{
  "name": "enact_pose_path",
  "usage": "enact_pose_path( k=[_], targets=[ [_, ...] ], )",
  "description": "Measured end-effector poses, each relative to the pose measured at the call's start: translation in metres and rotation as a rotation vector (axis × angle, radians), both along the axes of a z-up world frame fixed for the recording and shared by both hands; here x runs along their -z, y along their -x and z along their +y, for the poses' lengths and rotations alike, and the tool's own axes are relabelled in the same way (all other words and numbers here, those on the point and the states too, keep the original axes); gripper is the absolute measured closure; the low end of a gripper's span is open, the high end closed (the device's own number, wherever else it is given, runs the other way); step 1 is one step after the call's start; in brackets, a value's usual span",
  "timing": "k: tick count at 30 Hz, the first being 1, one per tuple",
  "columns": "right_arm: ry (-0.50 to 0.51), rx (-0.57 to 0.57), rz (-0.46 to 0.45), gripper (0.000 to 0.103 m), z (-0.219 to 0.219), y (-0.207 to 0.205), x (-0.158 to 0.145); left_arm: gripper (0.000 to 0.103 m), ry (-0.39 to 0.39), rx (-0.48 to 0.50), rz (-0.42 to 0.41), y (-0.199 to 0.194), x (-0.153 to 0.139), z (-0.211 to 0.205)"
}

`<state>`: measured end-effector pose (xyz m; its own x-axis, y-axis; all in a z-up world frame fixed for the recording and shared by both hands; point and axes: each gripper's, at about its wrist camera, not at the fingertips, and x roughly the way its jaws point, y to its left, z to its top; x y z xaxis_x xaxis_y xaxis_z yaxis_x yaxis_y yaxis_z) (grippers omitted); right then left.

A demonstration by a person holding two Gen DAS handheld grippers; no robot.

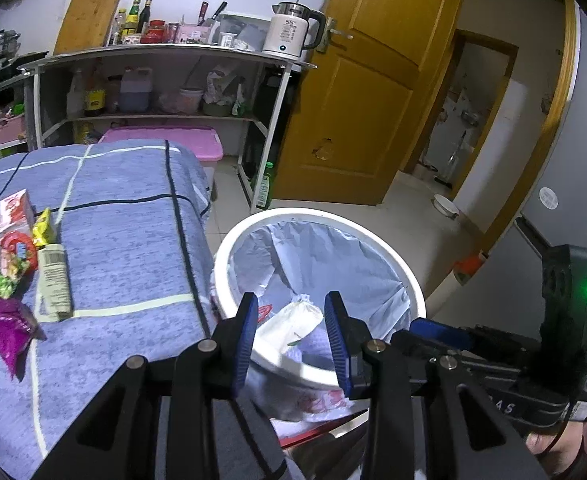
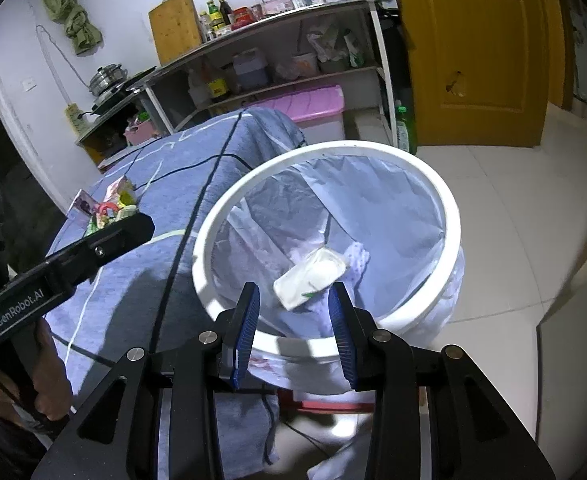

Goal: Collect trash
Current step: 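Open the right gripper over the bin while the left gripper opens, dropping both items, then move the left gripper toward the brown wrapper while the right gripper approaches the purple bag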

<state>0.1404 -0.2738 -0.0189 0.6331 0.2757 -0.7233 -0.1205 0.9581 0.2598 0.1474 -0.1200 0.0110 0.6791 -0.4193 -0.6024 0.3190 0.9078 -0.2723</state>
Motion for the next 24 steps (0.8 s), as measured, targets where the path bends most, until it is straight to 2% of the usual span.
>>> enact_pose_path(
  k=[24],
  targets=[
    [0.037,-0.164,-0.095,0.066,0.072,0.029,-0.029,0.067,-0.023,-0.196,-0.025,0.061,-0.006,0.077]
  ],
)
